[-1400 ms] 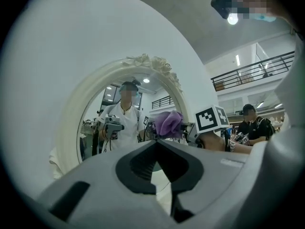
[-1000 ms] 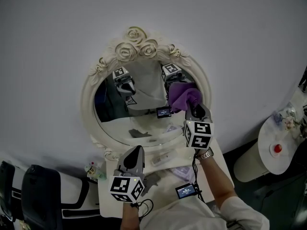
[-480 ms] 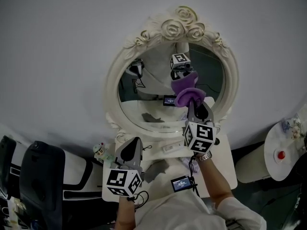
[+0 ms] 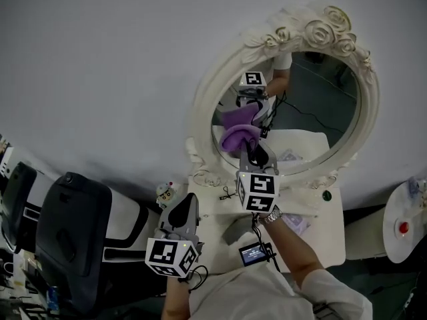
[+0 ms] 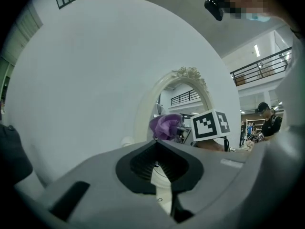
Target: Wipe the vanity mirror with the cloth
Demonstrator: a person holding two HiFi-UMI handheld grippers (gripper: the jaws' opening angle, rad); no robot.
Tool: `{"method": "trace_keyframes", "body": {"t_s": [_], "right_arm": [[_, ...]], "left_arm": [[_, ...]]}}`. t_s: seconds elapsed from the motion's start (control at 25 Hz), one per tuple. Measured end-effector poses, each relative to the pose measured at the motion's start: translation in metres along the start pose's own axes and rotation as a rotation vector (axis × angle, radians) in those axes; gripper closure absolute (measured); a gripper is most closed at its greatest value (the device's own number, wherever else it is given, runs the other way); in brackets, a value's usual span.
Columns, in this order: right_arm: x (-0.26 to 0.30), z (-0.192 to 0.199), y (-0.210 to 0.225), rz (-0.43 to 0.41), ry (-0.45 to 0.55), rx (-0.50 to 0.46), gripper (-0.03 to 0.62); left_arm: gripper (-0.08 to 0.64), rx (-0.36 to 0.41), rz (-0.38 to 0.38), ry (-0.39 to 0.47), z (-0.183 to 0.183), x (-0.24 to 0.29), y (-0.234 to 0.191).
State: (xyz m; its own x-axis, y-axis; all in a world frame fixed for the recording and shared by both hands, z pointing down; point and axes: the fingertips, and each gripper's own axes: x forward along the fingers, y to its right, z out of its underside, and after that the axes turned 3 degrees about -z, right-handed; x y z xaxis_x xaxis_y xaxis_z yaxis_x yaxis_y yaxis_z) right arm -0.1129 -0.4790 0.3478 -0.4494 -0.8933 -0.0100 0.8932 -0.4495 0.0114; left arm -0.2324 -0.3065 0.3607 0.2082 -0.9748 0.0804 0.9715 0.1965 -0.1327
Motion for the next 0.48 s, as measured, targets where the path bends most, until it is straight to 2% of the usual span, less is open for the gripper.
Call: {"method": "trace_keyframes", "body": {"t_s": [0.2, 0.48], "right_arm": [[0.019, 0.013, -0.027, -0.010, -0.011, 0.008, 0.520], [0.025, 0.014, -0.027, 0.003, 0.007, -0.025, 0.520]], "left_arm": [[0.560, -0.008, -0.023, -0.003, 0.007, -0.012, -0.023], [0.560, -0.021, -0.046, -0.032, 0.021, -0.015, -0.021]]}}
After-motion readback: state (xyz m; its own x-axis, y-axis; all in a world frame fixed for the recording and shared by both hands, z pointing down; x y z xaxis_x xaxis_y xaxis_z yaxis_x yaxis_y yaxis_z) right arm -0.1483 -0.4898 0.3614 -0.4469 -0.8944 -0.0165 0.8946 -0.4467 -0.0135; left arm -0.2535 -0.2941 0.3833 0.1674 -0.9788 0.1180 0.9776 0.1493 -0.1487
